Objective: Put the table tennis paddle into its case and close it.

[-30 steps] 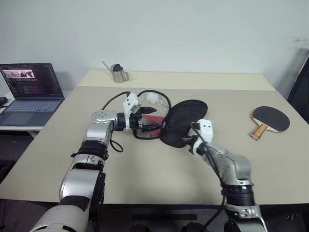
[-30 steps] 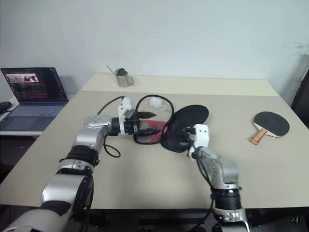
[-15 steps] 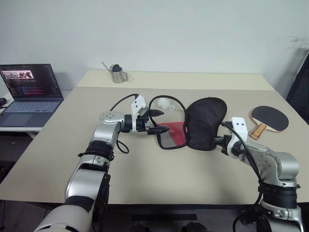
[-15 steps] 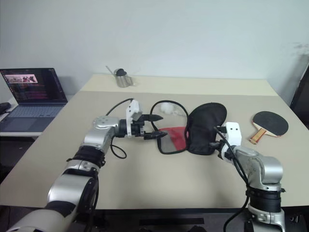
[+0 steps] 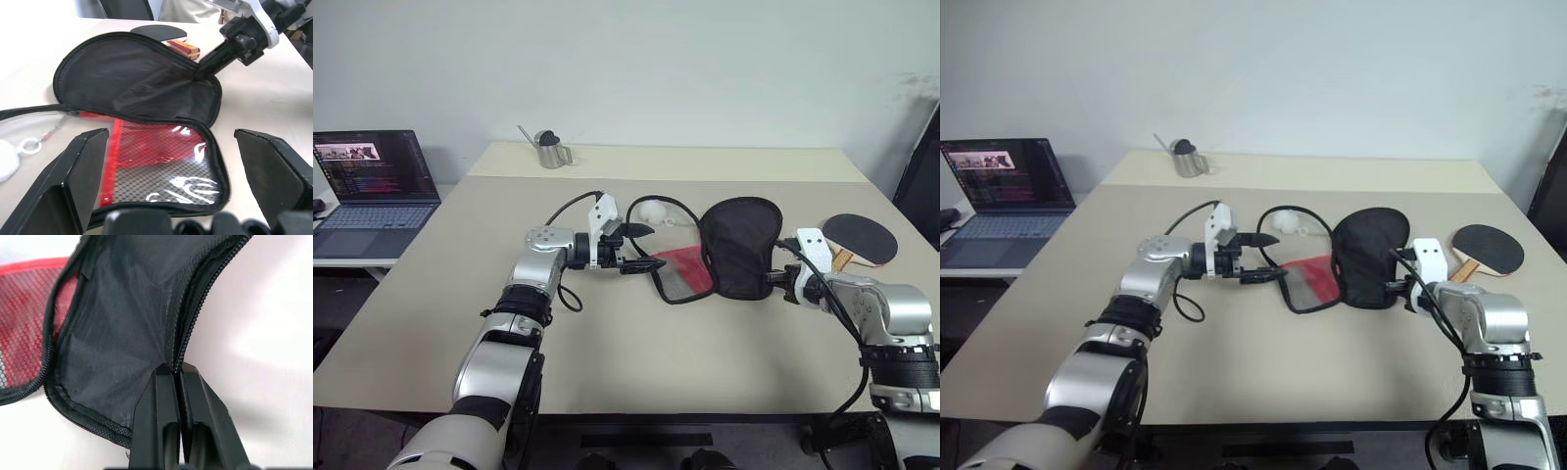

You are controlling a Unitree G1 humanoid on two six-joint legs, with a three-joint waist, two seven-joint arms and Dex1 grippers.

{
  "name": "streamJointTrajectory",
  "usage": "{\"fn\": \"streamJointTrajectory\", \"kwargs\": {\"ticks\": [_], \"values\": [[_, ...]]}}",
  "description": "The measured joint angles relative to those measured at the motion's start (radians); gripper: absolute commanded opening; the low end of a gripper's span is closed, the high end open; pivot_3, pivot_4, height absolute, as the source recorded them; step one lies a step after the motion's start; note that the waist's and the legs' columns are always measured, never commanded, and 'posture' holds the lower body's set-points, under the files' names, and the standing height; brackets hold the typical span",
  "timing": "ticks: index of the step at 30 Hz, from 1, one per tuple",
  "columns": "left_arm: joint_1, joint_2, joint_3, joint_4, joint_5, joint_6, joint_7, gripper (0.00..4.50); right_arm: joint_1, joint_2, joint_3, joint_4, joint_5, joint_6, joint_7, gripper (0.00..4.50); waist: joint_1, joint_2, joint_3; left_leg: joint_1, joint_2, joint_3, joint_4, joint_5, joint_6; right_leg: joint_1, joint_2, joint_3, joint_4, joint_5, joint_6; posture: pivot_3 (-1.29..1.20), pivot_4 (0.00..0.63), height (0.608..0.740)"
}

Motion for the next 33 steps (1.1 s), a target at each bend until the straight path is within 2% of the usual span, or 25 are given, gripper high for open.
{"fn": "streamJointTrajectory", "kwargs": {"ticks": [2, 9, 16, 21, 28, 33], "values": [[0.000, 0.000, 0.000, 0.000, 0.000, 0.000, 0.001, 4.50, -0.011, 0.009, 0.000, 0.014, -0.012, -0.023, -0.003, 0.93, 0.000, 0.000, 0.000, 0.000, 0.000, 0.000, 0.000, 0.000, 0.000, 0.000, 0.000, 0.000, 0.000, 0.000, 0.000, 0.00, 0.150, 0.740], [0.000, 0.000, 0.000, 0.000, 0.000, 0.000, 0.012, 4.50, -0.014, -0.006, 0.025, 0.056, -0.078, -0.089, -0.005, 3.35, 0.001, 0.000, 0.000, 0.000, 0.000, 0.000, 0.000, 0.000, 0.000, 0.000, 0.000, 0.000, 0.000, 0.000, 0.000, 0.00, 0.150, 0.740], [0.000, -0.001, 0.000, -0.001, 0.000, -0.001, 0.020, 4.50, 0.034, -0.050, -0.031, -0.013, -0.107, -0.125, -0.029, 3.35, 0.001, 0.000, 0.000, 0.000, 0.000, 0.000, 0.000, 0.000, 0.000, 0.000, 0.000, 0.000, 0.000, 0.000, 0.000, 0.00, 0.150, 0.740], [0.000, -0.005, 0.000, -0.003, -0.001, 0.000, 0.020, 4.50, 0.107, -0.035, -0.112, -0.155, -0.096, -0.116, -0.076, 4.47, 0.001, 0.000, 0.000, 0.000, 0.000, 0.000, 0.000, 0.000, 0.000, 0.000, 0.000, 0.000, 0.000, 0.000, 0.000, 0.00, 0.150, 0.740], [-0.009, -0.040, 0.000, -0.003, -0.013, 0.010, 0.013, 4.50, 0.156, 0.139, -0.197, -0.166, -0.144, -0.179, -0.286, 4.47, 0.000, 0.000, 0.000, 0.000, 0.000, 0.000, 0.003, 0.000, 0.000, 0.000, 0.000, 0.001, 0.003, 0.000, 0.001, 0.00, 0.150, 0.740], [-0.044, -0.062, 0.000, -0.043, -0.041, 0.050, -0.022, 4.50, 0.105, 0.194, -0.204, -0.027, -0.200, -0.326, -0.384, 4.47, 0.000, 0.000, 0.000, 0.000, 0.000, 0.000, 0.003, 0.000, 0.000, 0.000, 0.000, 0.001, 0.003, 0.000, 0.001, 0.00, 0.150, 0.740]]}}
